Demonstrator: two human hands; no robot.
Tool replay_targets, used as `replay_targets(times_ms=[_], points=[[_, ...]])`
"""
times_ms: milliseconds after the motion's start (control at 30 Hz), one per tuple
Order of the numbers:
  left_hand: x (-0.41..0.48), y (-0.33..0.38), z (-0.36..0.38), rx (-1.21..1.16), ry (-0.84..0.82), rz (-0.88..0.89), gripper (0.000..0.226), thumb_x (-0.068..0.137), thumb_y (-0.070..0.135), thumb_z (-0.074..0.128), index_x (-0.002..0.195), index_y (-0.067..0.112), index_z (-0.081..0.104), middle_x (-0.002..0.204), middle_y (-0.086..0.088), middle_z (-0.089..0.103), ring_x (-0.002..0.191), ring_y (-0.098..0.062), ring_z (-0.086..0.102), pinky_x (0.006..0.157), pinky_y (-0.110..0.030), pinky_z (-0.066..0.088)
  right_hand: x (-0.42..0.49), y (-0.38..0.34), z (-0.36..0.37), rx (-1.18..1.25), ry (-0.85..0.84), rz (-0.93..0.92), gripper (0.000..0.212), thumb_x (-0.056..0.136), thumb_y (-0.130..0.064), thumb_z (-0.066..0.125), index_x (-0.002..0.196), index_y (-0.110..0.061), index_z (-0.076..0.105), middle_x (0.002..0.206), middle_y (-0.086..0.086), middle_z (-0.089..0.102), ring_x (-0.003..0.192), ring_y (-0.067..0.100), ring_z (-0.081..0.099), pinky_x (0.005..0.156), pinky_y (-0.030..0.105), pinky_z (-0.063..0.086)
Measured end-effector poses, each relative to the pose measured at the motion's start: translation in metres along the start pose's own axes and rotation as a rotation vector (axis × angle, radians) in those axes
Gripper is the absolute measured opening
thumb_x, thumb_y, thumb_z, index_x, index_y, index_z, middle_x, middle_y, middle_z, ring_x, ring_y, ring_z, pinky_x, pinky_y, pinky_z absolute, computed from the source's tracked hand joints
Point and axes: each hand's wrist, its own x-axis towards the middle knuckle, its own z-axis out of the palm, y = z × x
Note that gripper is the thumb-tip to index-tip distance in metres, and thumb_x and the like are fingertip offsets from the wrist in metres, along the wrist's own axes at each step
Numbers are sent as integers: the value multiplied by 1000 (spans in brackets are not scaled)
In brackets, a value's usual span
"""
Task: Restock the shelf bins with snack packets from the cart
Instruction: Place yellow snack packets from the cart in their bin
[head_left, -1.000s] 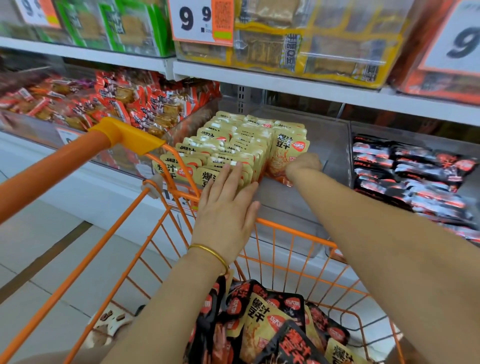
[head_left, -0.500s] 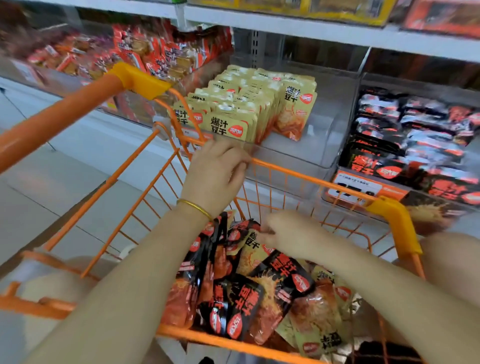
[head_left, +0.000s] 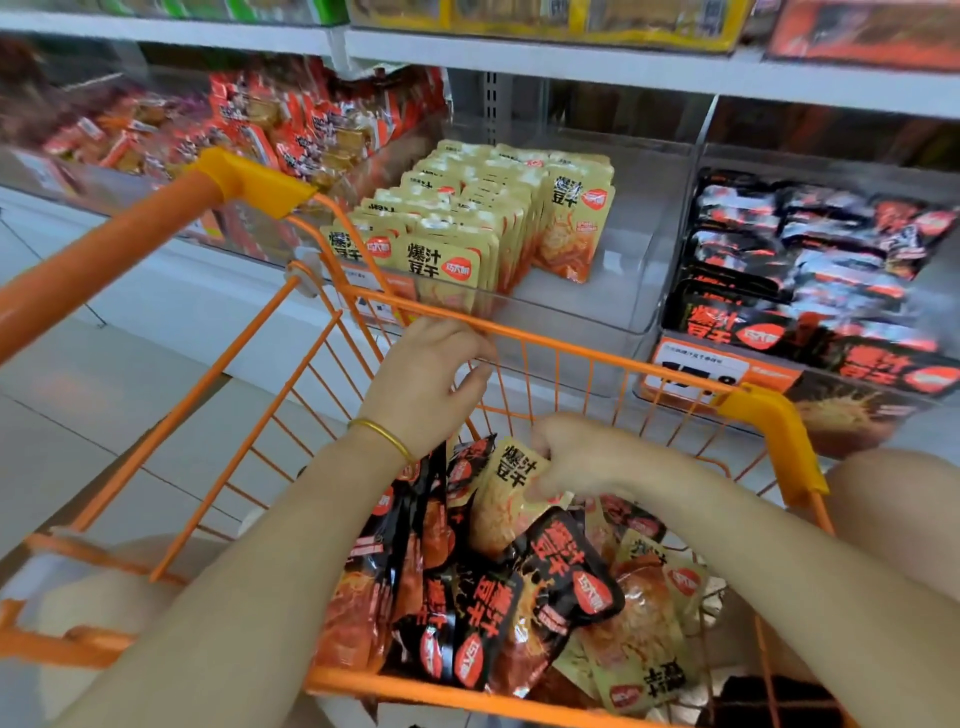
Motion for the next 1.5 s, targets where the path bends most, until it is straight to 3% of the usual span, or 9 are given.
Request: replay_targets(times_ms=[100,233,433,567,733,833,933,1100,1500], points=[[0,4,2,-88,-62,-83,22,92,28,53,108,17,65,101,4,62,97,-16,45,81,-15,26,-17,7,-22,190,62,-60,29,86,-13,67,75,-17,41,77,0,38,61,9,39,46,15,35],[1,17,-2,-413,-172,-237,30,89,39,55,117,27,57,103,14,58,100,-10,52,84,-23,40,-33,9,-43,235,278,-220,18,85,-15,68,81,-21,51,87,3,58,78,18,54,72,34,42],[16,34,-19,-838,-142,-356,17,86,19,60,98,8,65,79,1,65,66,-2,60,60,-15,45,-44,-6,-67,772,476,-293,9,86,-11,66,93,-7,62,80,7,68,59,3,61,53,18,48],[48,25,-28,-760,101,-403,43,84,31,67,74,-9,54,58,-9,40,53,-17,41,54,-26,36,-31,-9,-81,726,378,-265,18,82,-20,70,99,-15,68,95,7,73,65,8,61,48,21,42],[72,16,-18,-400,396,-289,19,90,25,56,101,9,60,88,9,58,79,2,53,74,-12,40,13,-11,-133,887,789,-239,7,81,-9,70,87,-10,67,75,8,68,52,7,61,45,19,42],[65,-6,2,31,256,-135,37,87,30,46,114,9,60,126,-9,55,122,-25,46,103,-39,35,65,-7,-152,723,992,-84,17,78,-9,69,95,-8,68,89,12,70,69,13,67,58,29,52],[56,-18,22,165,150,-86,47,89,34,37,123,8,57,140,-19,43,133,-37,35,107,-52,29,107,0,-152,622,1008,198,27,82,-13,66,107,-5,66,114,17,65,107,32,62,88,41,51],[52,-19,27,184,170,-63,47,93,34,33,129,12,54,147,-17,34,139,-33,27,110,-47,24,142,24,-154,489,977,487,29,89,-14,62,117,-4,57,129,16,56,123,28,52,95,31,42],[52,-17,29,211,205,-83,46,93,34,32,127,15,56,149,-15,32,140,-29,25,109,-40,17,174,26,-148,559,1079,511,55,87,-17,67,132,-6,37,136,17,38,120,28,50,95,32,42]])
